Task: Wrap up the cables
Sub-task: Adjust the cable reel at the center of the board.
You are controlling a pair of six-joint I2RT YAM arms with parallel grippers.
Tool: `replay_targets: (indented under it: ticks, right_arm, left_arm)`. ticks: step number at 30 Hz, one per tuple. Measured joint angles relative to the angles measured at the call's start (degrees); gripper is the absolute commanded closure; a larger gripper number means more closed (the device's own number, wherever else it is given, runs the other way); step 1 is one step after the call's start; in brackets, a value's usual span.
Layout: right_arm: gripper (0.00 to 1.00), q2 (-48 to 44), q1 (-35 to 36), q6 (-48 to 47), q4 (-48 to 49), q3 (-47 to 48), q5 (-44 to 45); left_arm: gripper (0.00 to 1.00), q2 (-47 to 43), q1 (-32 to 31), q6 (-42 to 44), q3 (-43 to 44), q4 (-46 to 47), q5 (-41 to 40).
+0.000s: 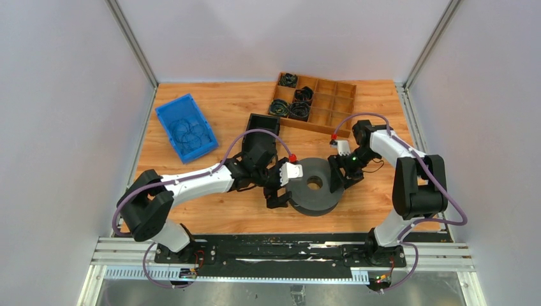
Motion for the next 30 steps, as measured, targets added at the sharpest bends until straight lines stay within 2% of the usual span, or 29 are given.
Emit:
replay_targets:
  ticks: [7, 12, 18, 30]
  right_arm:
    - [0.33, -0.3, 0.0, 1.6, -0.1, 0.0, 3.5]
    - [0.35, -1.3, 0.0, 1.8, -0.2, 0.0, 4.7]
    - [0.48, -0.1, 0.0, 1.6, -1.1, 0.3, 3.5]
    - [0.73, 9.6, -0.1, 0.9, -9.0, 4.9, -4.4]
  left_arm:
    - [0.02, 0.1, 0.0, -0.6, 0.0, 0.4, 0.0]
    - [0.02, 0.1, 0.0, -1.3, 0.0, 1.0, -0.1]
    - [0.02, 0.1, 0.0, -1.9, -0.1, 2.0, -0.5]
    - [0.02, 0.1, 0.0, -3.2, -0.4, 3.4, -1.3]
